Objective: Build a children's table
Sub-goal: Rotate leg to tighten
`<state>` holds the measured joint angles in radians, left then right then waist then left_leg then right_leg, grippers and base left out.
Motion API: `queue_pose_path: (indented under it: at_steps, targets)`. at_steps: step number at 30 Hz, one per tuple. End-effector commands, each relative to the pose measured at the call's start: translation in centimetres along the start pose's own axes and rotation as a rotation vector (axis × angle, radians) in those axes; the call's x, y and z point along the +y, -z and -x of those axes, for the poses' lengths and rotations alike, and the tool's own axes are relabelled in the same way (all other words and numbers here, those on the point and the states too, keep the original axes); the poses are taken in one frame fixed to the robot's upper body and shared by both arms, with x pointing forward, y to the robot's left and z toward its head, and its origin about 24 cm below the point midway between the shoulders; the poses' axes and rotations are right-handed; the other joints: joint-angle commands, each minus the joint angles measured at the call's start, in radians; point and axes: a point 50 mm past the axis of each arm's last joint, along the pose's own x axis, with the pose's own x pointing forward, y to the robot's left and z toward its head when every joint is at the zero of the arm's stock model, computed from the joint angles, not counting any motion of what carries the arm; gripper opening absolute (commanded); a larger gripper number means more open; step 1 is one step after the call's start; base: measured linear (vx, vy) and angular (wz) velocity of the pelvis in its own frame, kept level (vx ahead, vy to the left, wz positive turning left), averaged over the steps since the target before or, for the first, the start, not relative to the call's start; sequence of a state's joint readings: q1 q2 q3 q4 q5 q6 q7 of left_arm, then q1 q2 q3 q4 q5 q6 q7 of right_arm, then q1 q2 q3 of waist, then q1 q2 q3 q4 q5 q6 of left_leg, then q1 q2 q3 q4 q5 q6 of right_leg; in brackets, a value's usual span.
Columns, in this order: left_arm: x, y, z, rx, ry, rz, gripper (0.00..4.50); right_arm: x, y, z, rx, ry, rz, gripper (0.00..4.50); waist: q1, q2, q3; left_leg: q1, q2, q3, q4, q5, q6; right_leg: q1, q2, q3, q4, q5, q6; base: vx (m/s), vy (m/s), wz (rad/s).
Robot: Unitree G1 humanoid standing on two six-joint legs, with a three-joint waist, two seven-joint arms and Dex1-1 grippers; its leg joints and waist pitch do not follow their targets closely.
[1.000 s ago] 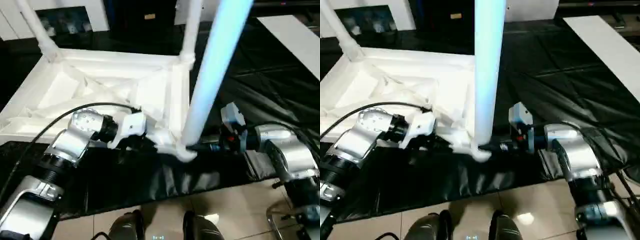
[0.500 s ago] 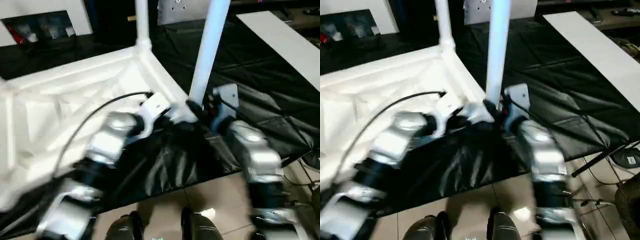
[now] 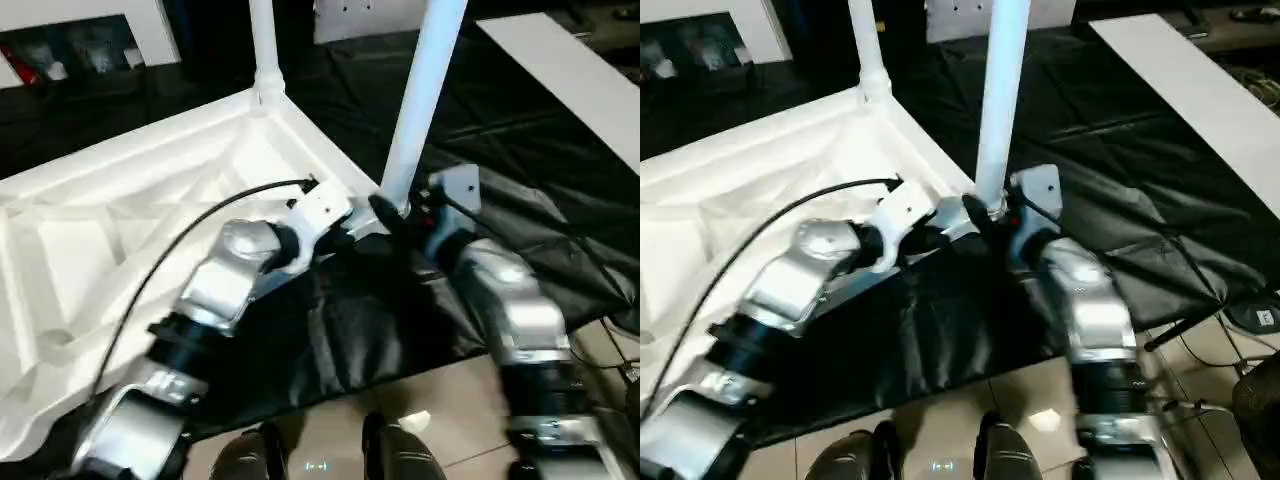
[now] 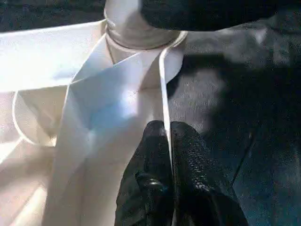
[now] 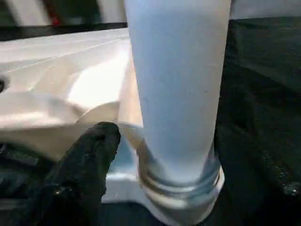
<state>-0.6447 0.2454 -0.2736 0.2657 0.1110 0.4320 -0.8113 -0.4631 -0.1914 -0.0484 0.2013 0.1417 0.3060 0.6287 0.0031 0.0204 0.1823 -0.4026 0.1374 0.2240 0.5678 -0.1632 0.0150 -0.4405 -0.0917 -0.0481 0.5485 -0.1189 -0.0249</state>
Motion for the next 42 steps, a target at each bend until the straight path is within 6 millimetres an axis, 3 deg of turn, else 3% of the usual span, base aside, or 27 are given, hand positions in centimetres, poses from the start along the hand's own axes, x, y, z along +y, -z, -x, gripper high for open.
queue_pose_path:
  at_steps: [1,4,6,7,11,12,14,19,36,42]
  targets:
    - [0.0,0.8,0.9,0.03,0.064,-0.066,0.0,-0.1,0.2,0.8,0.024,-0.151,0.026,3.82,0.006,-0.005,-0.087,0.029,0.085,-0.049,-0.063,-0.185,0.125,0.059,-0.07,0.045,-0.045,-0.226,-0.243,0.0,0.0,0.0]
    - [0.1,1.3,1.6,0.028,0.128,-0.102,0.0,-0.7,-0.3,1.8,0.039,-0.265,0.068,3.97,0.01,-0.005,-0.086,0.029,0.087,-0.049,-0.06,-0.176,0.135,0.06,-0.069,0.044,-0.042,-0.234,-0.256,0.0,0.0,0.0]
    - [0.0,1.5,1.9,0.021,0.164,-0.13,0.0,-0.8,-0.4,2.1,0.044,-0.314,0.08,3.97,0.01,-0.004,-0.085,0.031,0.089,-0.049,-0.061,-0.193,0.127,0.058,-0.068,0.042,-0.043,-0.26,-0.257,0.0,0.0,0.0]
    - [-0.1,2.0,2.4,0.033,0.23,-0.151,0.0,-0.9,-0.6,2.7,0.062,-0.411,0.111,3.97,0.01,-0.009,-0.086,0.032,0.089,-0.048,-0.06,-0.196,0.127,0.058,-0.068,0.042,-0.044,-0.266,-0.258,0.0,0.0,0.0]
    - [-0.3,2.7,3.6,0.049,0.387,-0.241,0.0,-0.9,-0.7,3.4,0.104,-0.59,0.157,3.97,0.021,-0.004,-0.085,0.037,0.094,-0.047,-0.063,-0.207,0.114,0.055,-0.065,0.041,-0.04,-0.277,-0.264,0.0,0.0,0.0]
    - [-0.3,2.8,3.7,0.052,0.409,-0.245,0.0,-0.9,-0.8,3.4,0.108,-0.615,0.162,3.97,0.023,-0.008,-0.083,0.038,0.096,-0.044,-0.064,-0.214,0.11,0.052,-0.065,0.043,-0.04,-0.28,-0.266,0.0,0.0,0.0]
    - [-0.3,3.1,4.0,0.061,0.438,-0.25,0.0,-1.0,-0.8,3.4,0.116,-0.651,0.169,3.64,0.032,-0.005,-0.083,0.043,0.097,-0.043,-0.064,-0.226,0.099,0.048,-0.067,0.044,-0.041,-0.3,-0.268,0.0,0.0,0.0]
    - [-0.2,3.7,5.1,0.105,0.558,-0.3,0.0,-0.7,-0.9,3.2,0.146,-0.771,0.184,3.44,0.038,-0.011,-0.084,0.044,0.099,-0.043,-0.065,-0.233,0.077,0.046,-0.07,0.048,-0.037,-0.321,-0.265,0.0,0.0,0.0]
    - [-0.2,3.5,5.0,0.093,0.628,-0.343,0.0,0.8,-0.5,2.2,0.145,-0.914,0.16,2.08,0.043,-0.014,-0.082,0.039,0.098,-0.043,-0.065,-0.219,0.08,0.048,-0.071,0.05,-0.036,-0.334,-0.264,0.0,0.0,0.0]
    - [0.0,3.7,4.9,0.079,0.572,-0.283,0.0,1.2,-0.2,2.5,0.142,-0.899,0.111,1.92,0.046,-0.011,-0.081,0.041,0.099,-0.043,-0.067,-0.217,0.076,0.046,-0.07,0.051,-0.036,-0.341,-0.257,0.0,0.0,0.0]
